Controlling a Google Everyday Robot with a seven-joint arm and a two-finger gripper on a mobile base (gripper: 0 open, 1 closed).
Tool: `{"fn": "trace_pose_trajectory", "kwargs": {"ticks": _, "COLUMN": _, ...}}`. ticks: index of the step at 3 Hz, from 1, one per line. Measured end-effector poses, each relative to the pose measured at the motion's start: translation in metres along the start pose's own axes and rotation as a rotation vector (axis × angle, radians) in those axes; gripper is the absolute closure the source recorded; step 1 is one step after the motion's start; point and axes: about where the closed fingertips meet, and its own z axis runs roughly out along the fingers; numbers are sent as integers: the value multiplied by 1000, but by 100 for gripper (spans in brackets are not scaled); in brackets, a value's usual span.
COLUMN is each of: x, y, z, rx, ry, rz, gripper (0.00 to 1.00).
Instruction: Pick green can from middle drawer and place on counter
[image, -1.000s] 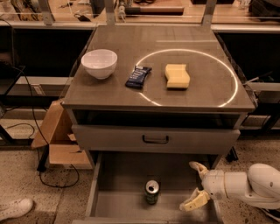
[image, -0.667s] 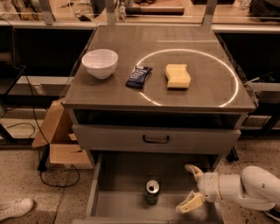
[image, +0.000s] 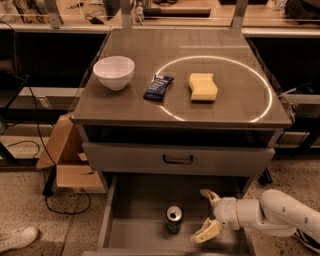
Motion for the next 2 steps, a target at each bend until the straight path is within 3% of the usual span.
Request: {"fn": "trace_pose_trajectory", "kwargs": {"ticks": 2, "x": 33, "y": -10, "z": 23, "rx": -41, "ry": 15, "rz": 57, "gripper": 0}}
